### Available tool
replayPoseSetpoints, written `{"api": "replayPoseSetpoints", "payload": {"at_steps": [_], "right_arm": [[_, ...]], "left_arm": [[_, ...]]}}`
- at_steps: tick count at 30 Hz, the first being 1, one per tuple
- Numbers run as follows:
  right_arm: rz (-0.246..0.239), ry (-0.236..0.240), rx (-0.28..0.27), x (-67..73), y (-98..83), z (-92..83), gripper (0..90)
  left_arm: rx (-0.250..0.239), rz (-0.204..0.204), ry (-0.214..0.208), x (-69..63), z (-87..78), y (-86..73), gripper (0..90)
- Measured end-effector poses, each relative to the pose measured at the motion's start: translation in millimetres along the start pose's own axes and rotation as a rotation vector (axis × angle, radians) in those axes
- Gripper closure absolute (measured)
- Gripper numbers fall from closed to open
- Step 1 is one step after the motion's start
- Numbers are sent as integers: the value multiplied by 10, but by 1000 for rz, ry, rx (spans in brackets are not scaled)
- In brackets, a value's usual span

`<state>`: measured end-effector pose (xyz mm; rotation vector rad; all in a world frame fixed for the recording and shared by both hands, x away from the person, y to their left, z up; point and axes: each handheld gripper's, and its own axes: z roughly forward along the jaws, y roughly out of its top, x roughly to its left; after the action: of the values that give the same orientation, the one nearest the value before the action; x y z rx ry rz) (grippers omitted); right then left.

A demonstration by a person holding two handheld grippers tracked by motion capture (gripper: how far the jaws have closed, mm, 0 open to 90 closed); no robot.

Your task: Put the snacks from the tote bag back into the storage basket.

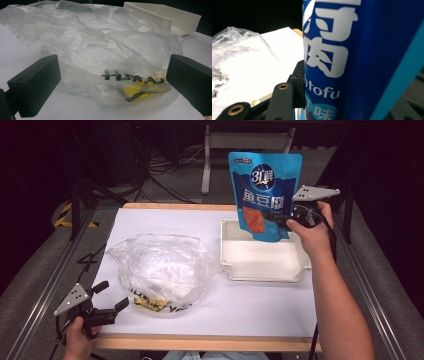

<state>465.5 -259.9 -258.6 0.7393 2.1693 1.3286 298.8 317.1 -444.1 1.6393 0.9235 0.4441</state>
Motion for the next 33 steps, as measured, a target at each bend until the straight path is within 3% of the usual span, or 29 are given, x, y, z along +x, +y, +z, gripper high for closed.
{"api": "replayPoseSetpoints", "payload": {"at_steps": [7,17,33], "right_arm": [[30,8,22,-62,-198,107,551],[40,20,69,-35,-436,232,550],[35,53,123,19,-668,399,549]], "left_arm": [[3,-3,0,6,1,-1,4],[4,-3,2,6,5,-3,4],[7,-1,1,9,5,-5,4]]}}
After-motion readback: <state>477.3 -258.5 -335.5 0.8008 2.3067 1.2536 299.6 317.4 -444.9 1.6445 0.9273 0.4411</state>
